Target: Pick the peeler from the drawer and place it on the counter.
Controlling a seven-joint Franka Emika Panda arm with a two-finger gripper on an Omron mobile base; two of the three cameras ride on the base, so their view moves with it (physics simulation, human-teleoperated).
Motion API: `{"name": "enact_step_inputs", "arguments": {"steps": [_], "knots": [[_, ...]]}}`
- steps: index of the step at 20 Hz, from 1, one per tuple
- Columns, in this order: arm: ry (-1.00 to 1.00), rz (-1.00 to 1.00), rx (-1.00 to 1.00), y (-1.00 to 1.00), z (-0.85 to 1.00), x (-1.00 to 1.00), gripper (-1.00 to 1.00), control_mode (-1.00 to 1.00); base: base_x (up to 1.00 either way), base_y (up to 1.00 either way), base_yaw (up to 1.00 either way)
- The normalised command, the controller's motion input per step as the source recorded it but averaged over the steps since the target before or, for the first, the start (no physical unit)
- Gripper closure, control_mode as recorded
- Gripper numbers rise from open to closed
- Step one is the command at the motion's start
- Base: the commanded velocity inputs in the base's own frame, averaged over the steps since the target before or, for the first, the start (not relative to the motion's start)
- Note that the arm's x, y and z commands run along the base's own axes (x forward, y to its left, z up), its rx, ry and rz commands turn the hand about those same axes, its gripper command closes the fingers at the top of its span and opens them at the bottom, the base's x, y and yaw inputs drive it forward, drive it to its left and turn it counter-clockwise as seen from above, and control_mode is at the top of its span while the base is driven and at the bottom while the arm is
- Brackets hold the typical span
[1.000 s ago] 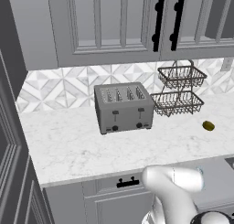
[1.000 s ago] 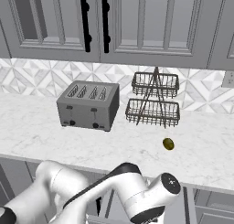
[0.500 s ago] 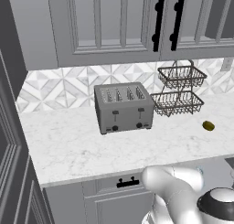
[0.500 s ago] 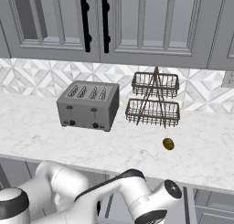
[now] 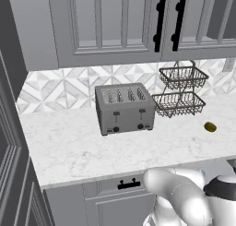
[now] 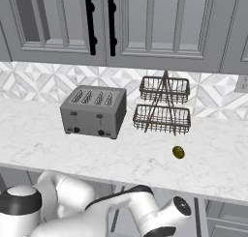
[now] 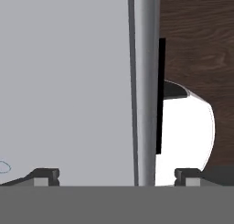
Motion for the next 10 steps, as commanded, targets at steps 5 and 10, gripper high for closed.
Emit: {"name": "enact_step_inputs", "arguments": {"steps": [5,10], "knots": [[0.0,-0.05,0.0,-0.03,0.0,-0.98,-1.0,-1.0,0.0,0.0,0.0],[0.01,-0.07,0.0,-0.03,0.0,-1.0,-1.0,-1.0,0.0,0.0,0.0]]}}
